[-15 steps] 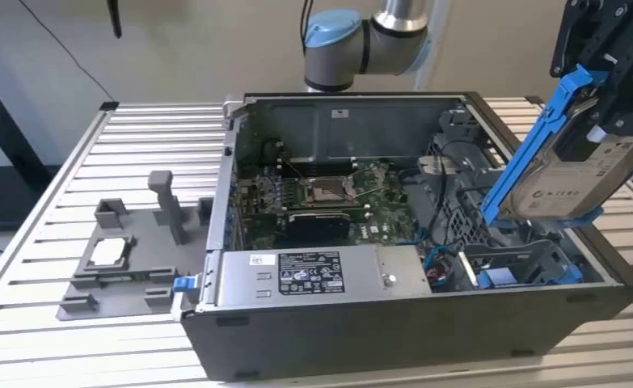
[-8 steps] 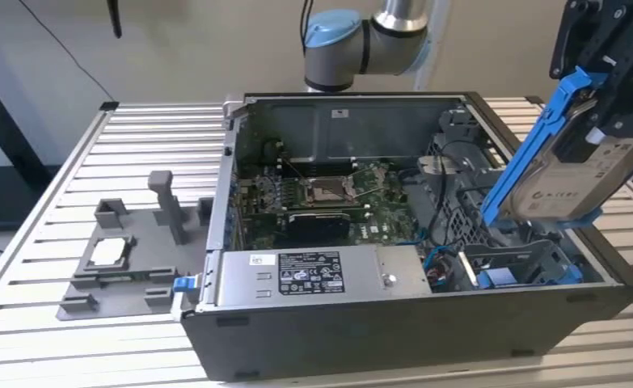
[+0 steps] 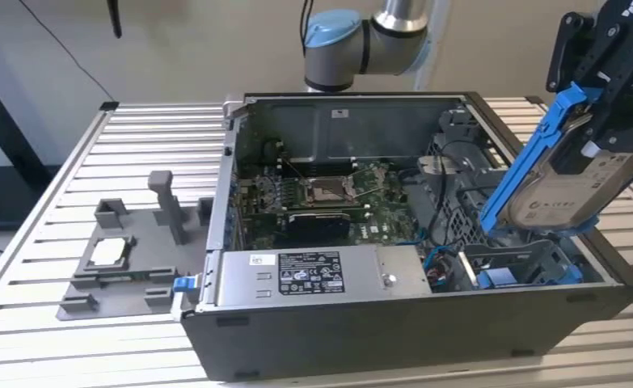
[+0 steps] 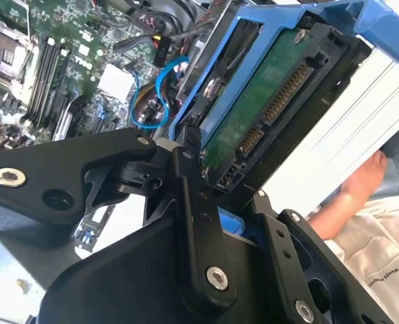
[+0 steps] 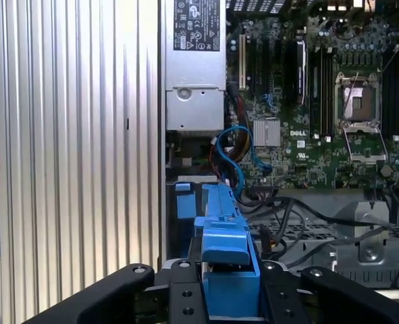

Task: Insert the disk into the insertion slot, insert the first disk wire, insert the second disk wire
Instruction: 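Insert the disk into the insertion slot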

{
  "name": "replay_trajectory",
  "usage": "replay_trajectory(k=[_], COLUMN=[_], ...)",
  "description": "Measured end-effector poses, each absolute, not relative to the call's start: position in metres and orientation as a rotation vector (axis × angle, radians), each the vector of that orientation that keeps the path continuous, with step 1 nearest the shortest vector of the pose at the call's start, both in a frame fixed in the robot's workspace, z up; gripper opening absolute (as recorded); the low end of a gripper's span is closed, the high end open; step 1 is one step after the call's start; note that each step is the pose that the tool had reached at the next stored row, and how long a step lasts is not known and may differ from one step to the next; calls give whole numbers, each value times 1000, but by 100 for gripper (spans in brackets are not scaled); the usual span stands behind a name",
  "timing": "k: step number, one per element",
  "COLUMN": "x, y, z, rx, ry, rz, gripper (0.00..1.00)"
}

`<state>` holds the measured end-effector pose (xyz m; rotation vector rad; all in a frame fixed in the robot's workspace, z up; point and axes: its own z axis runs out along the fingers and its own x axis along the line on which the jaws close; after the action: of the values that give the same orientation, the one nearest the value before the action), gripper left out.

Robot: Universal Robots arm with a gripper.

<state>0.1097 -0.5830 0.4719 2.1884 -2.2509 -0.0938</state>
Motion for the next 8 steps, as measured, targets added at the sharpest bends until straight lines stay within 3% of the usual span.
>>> replay_trajectory(k=[8], x=[110], y=[-588], z=[461], rx=[2188], ry=[-2251], rz=[-94], gripper=[32])
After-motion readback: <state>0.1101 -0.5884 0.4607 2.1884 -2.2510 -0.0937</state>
